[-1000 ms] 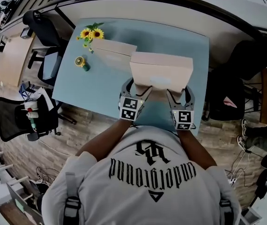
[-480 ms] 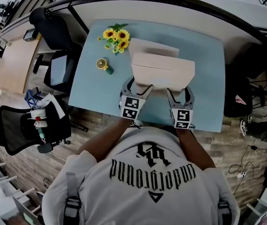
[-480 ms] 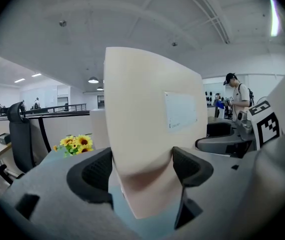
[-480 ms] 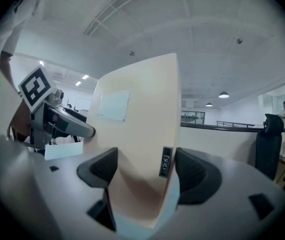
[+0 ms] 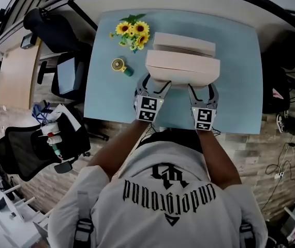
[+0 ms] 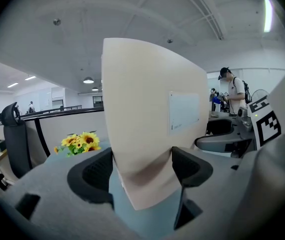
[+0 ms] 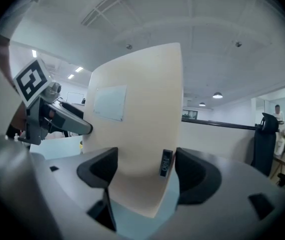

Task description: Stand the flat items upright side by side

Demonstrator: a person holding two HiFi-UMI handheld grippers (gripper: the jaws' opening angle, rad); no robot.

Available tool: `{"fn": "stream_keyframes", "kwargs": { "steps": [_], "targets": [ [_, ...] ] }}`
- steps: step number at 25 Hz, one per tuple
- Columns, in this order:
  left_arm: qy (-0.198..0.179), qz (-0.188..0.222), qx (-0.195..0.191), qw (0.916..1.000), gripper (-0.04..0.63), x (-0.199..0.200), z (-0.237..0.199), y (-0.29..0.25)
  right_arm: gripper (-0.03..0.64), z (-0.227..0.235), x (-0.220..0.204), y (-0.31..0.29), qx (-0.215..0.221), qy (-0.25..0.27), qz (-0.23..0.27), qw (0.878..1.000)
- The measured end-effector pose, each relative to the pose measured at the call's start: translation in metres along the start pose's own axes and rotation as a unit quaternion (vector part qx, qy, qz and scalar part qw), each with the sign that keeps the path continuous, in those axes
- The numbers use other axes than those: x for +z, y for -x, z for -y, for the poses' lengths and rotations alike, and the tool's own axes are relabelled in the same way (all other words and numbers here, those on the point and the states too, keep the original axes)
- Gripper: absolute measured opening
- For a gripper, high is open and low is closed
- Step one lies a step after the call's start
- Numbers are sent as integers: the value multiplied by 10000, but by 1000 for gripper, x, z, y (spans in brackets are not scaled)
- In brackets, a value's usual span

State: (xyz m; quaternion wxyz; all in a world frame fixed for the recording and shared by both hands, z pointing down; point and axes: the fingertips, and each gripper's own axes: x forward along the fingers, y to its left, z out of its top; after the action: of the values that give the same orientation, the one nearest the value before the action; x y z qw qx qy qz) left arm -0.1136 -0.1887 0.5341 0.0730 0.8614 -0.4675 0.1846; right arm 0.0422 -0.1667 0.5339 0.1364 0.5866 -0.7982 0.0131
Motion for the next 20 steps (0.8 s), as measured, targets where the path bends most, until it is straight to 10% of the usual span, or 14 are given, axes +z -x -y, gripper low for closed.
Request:
{"fn": "stream_keyframes", "kwargs": {
  "steps": [20],
  "targets": [
    [-282, 93, -343, 9990, 379, -22, -20, -50, 351, 5, -40, -41, -404, 49, -168, 9990]
  ]
}}
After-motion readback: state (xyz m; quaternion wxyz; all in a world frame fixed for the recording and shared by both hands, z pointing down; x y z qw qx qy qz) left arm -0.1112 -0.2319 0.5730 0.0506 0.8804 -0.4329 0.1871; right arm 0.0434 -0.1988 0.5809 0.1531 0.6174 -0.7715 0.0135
